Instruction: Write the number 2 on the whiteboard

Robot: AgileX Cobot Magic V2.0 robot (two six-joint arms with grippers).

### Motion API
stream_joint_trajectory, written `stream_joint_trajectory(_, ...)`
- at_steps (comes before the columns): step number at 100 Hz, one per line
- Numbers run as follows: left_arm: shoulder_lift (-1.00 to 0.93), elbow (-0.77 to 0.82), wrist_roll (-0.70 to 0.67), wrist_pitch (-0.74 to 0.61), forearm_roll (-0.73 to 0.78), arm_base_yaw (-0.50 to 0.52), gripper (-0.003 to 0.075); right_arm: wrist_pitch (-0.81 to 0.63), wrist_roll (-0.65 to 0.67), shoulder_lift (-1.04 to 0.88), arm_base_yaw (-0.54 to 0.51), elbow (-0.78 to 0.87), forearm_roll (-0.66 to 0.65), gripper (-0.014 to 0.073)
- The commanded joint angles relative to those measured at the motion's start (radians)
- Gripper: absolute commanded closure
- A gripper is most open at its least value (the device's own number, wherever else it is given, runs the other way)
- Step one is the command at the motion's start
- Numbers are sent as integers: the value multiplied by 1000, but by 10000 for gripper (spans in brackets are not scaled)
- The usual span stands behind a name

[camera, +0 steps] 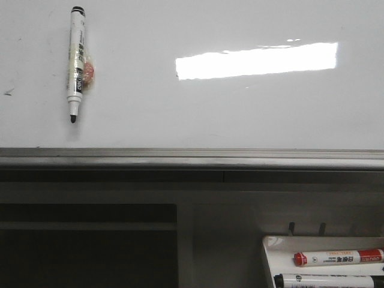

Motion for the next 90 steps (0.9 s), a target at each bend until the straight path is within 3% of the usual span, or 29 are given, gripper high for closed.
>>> stream_joint_trajectory(1, -27, 10, -4, -84, -9, -6, 741, -18, -11, -21, -4, 22, -14, 655)
stream_joint_trajectory(36, -27, 10, -4, -84, -9, -6, 741, -18, -11, -21, -4, 22, -14, 655)
stream_joint_trajectory(45, -27, 10, 0, -84, 86, -6, 741, -18, -11, -21, -4, 22, -14, 655)
stream_joint_trajectory(65, -27, 10, 0, -87, 123, -6, 741, -30, -11, -21, -4, 22, -29, 655)
stream_joint_trajectory(75, -27, 10, 0, -139, 192, -6, 741, -160, -11, -21, -4, 22, -54, 655)
stream_joint_trajectory(90, -27, 10, 0, -170, 217, -6, 741, -483, -11, -21, -4, 22, -54, 655)
